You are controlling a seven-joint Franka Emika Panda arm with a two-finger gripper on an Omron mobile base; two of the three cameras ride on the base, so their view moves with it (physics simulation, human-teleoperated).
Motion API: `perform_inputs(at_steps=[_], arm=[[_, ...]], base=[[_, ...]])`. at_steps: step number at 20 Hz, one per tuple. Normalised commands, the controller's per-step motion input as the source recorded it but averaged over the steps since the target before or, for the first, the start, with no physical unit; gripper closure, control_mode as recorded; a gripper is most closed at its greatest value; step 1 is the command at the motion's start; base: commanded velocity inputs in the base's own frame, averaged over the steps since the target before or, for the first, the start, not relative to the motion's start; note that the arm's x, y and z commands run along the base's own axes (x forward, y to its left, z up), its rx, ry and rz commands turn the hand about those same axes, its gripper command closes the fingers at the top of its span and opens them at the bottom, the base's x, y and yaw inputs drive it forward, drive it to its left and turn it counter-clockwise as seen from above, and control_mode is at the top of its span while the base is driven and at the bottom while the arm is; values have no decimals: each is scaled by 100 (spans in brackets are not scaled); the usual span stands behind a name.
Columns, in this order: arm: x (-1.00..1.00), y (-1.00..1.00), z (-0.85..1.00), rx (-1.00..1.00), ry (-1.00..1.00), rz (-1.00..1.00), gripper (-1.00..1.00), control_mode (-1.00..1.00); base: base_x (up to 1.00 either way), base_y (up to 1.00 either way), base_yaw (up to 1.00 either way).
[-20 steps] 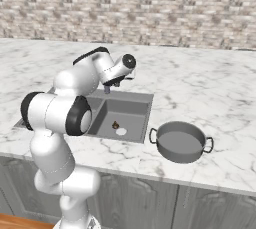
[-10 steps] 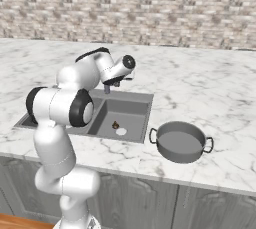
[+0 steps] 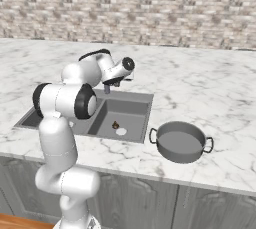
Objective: Dump the mushroom from the pot into the sink. Then turn on the water and wash the mushroom. Then turn off the water and put the mushroom back in the pot.
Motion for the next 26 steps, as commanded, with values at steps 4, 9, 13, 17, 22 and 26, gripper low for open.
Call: perform_inputs(at_steps=[4, 9, 13, 17, 22, 26], arm=[[31, 1, -21, 0, 0, 0, -100, -100], [39, 4, -15, 1, 0, 0, -100, -100], [42, 4, -13, 2, 1, 0, -100, -100], [39, 2, -15, 1, 2, 0, -100, -100], [35, 2, -13, 1, 2, 0, -100, -100], [35, 4, -11, 1, 1, 0, -100, -100]], base=[[0, 0, 0], [0, 0, 0], [0, 0, 0], [0, 0, 0], [0, 0, 0], [0, 0, 0]])
